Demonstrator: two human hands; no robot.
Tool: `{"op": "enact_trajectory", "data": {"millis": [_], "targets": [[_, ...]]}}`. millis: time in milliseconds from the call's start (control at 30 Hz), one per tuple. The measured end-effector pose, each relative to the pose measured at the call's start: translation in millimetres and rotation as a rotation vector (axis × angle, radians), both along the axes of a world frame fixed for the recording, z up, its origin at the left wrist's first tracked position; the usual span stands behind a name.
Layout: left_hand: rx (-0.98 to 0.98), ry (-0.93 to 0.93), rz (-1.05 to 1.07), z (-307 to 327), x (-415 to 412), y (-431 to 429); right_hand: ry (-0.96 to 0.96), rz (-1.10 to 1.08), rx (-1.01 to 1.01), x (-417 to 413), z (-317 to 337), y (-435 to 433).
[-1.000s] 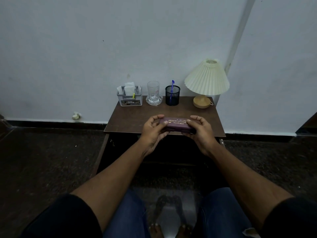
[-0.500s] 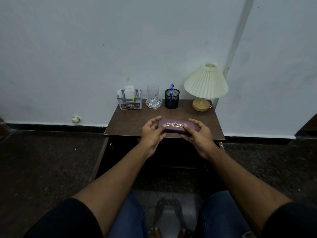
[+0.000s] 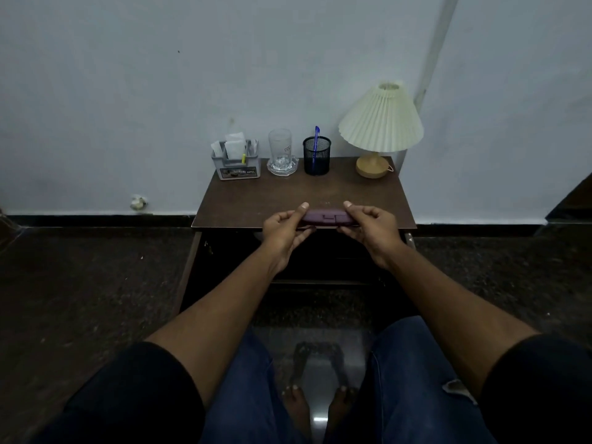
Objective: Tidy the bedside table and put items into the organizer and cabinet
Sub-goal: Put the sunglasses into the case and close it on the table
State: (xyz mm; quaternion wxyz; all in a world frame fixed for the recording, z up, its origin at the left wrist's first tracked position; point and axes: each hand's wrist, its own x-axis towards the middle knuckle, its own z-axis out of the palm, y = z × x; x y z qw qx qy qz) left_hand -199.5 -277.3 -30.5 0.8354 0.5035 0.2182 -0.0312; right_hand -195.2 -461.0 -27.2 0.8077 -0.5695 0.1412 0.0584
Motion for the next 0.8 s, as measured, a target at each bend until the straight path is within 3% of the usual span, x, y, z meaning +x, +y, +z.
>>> {"op": "enact_trajectory", "data": {"millis": [200,400,667,800], "targets": [[0.026,0.119,-0.002,-22,-9,-7,0.122,0.052,-0.055,-5,-18,-9],[0.096,0.273,0.053,-64,-21,-28,0.308,0.068,-0.276,-14,-49,-22],[0.296,0.303,0.017,-112,-13,-40,0.327,0.009,-0.354,-6,-84,-35],[0.402,0.311,-0.020,-129,2,-45,0.343,0.015,-0.523,11,-110,-40]]}}
